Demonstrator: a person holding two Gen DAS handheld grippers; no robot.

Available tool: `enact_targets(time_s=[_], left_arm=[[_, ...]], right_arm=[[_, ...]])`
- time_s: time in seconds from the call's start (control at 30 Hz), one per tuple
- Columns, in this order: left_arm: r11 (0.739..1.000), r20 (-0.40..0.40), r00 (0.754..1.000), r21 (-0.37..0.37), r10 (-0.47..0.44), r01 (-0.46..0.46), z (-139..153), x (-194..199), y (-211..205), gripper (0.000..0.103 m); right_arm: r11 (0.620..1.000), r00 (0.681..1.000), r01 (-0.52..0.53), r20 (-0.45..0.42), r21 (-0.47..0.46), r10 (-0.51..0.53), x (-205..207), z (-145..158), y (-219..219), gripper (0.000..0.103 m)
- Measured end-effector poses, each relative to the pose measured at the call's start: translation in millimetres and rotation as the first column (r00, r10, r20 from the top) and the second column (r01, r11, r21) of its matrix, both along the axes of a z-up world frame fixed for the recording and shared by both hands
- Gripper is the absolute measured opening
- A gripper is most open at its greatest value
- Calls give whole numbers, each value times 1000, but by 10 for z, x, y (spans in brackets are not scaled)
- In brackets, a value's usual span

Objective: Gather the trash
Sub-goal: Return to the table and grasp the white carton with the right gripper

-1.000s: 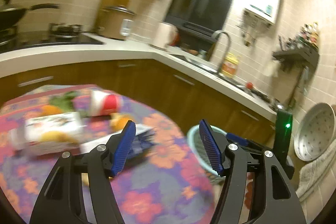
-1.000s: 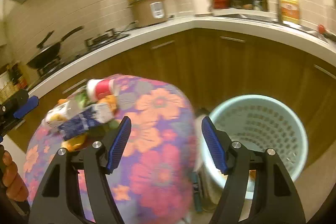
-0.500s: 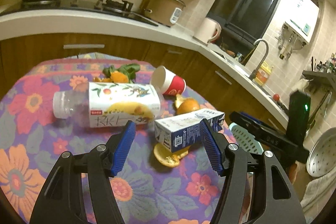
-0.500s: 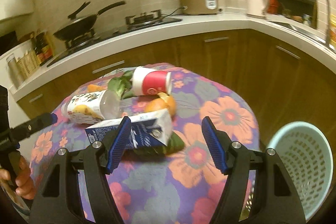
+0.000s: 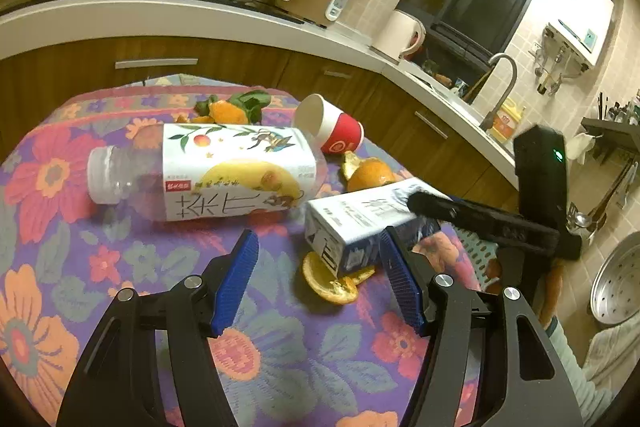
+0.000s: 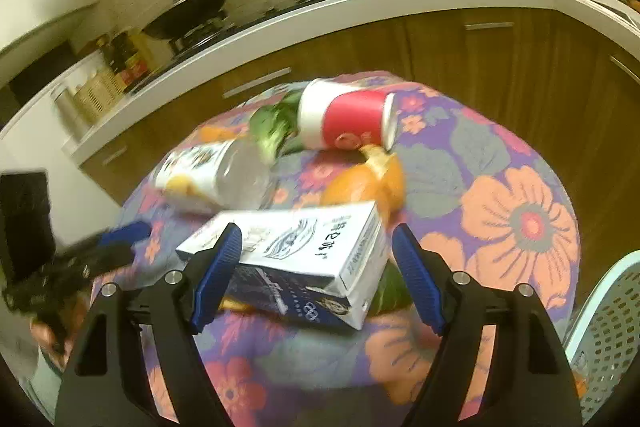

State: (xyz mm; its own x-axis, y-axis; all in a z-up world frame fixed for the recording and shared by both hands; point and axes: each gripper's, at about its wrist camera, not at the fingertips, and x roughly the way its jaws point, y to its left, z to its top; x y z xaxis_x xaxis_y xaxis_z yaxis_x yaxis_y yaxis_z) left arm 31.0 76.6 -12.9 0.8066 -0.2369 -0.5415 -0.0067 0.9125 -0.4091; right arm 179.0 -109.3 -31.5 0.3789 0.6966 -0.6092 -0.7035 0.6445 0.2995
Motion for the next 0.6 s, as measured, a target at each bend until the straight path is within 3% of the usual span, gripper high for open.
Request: enact_targets(time_s=[0.17, 0.3, 0.47, 0.6], left_arm=[[1000, -1, 1000, -15, 4, -4, -21, -21, 46, 61], [999, 5, 1000, -35, 12, -12, -21, -37, 84, 61], [1000, 3, 1000, -20, 17, -17, -4, -88, 120, 61], [1000, 6, 1000, -15, 25, -24, 7, -122, 168, 61]], right_arm=[[995, 993, -89, 75, -45, 92, -431, -15, -49, 73], [992, 991, -114, 69, -63, 118, -580, -40, -9, 73], [967, 958, -58, 259, -247, 123, -734, 0, 49, 73], [976, 956, -98, 256, -194, 147, -604, 146, -60, 78]])
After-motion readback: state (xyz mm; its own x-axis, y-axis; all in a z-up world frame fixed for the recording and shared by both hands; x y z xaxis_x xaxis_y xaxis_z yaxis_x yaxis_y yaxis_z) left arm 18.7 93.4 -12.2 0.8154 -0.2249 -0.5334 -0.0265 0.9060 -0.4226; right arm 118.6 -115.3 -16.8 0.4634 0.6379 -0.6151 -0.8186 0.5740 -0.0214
